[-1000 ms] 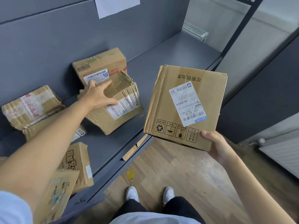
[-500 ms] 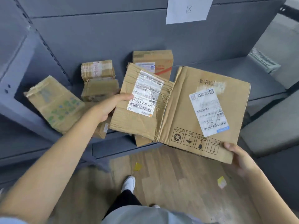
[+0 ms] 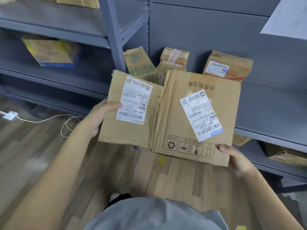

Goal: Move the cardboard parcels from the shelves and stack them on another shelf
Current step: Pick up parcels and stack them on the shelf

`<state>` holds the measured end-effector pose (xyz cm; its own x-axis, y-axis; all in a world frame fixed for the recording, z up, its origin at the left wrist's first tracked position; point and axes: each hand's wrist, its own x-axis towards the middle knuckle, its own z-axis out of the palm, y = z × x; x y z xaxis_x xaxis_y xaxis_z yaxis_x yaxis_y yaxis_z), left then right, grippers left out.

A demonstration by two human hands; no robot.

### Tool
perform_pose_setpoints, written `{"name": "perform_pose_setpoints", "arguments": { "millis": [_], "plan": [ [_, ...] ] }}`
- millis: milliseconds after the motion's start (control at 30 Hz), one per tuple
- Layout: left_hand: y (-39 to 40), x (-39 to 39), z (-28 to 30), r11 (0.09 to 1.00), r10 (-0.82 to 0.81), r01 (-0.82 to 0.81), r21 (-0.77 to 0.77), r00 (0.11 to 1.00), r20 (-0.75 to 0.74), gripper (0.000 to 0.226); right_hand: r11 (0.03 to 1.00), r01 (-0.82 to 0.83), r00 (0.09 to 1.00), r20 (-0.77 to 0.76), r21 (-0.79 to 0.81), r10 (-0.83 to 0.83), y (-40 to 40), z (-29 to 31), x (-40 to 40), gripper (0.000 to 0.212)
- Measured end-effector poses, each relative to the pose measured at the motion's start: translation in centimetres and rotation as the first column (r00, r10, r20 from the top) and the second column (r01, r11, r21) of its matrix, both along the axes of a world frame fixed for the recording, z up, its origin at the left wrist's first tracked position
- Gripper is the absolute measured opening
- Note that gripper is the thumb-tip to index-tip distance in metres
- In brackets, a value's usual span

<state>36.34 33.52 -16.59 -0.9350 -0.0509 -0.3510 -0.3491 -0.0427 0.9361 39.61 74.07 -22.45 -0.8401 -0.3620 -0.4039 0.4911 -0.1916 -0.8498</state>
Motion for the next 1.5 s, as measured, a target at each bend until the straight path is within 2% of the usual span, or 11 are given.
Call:
{"name": "perform_pose_setpoints", "arguments": {
  "millis": [67,233,367,500,733,833,933,1033,1167,1333,1500],
  "plan": [
    [-2.0,1.9,-0.1,0.998,0.069,-0.069,0.009,0.998,-0.008,0.064,0.998,-0.05,0.998,-0.026,0.039,0.051,-2.1,0.0,-0.7,0.054],
    [-6.6,6.1,-0.8,0.95,0.305,-0.306,0.065,0.952,0.03,0.069,0.977,-0.189,0.982,-0.001,0.103,0.19,-7.1,0.2,-2.1,0.102],
    [-10.8,9.8,-1.2,0.898,0.421,-0.424,0.115,0.905,0.054,0.054,0.955,-0.282,0.959,0.016,0.094,0.282,-12.2,0.7,-3.2,0.093],
    [-15.8,13.9,-1.9,0.825,0.531,-0.546,0.148,0.837,0.132,0.061,0.91,-0.393,0.919,0.009,0.132,0.395,-18.5,1.0,-3.8,0.106],
    [-23.5,19.2,-1.5,0.699,0.656,-0.692,0.18,0.721,0.224,0.06,0.866,-0.499,0.865,0.073,0.034,0.496,-29.9,1.1,-4.7,0.103],
    [-26.4,20.7,-1.3,0.666,0.694,-0.727,0.165,0.686,0.22,0.025,0.845,-0.535,0.844,0.054,0.002,0.534,-34.5,1.1,-4.7,0.093],
    [-29.3,21.7,-1.3,0.635,0.726,-0.754,0.168,0.657,0.202,0.028,0.818,-0.574,0.818,-0.023,0.044,0.575,-38.7,1.2,-4.8,0.076],
    [-31.7,22.4,-0.8,0.603,0.751,-0.777,0.18,0.629,0.201,0.024,0.823,-0.563,0.823,-0.041,0.077,0.567,-42.0,0.6,-4.9,0.083],
    [-34.9,22.3,0.1,0.599,0.76,-0.78,0.183,0.625,0.177,0.023,0.815,-0.57,0.817,-0.037,0.108,0.576,-46.0,0.3,-5.0,0.075],
    [-39.1,20.6,0.5,0.563,0.784,-0.799,0.209,0.597,0.172,0.02,0.806,-0.583,0.808,-0.023,0.104,0.588,-50.4,1.1,-7.1,0.097],
    [-43.6,17.1,0.7,0.55,0.803,-0.823,0.143,0.568,0.181,0.023,0.802,-0.594,0.796,-0.099,0.059,0.597,-55.4,2.7,-10.9,0.057]
  ]
}}
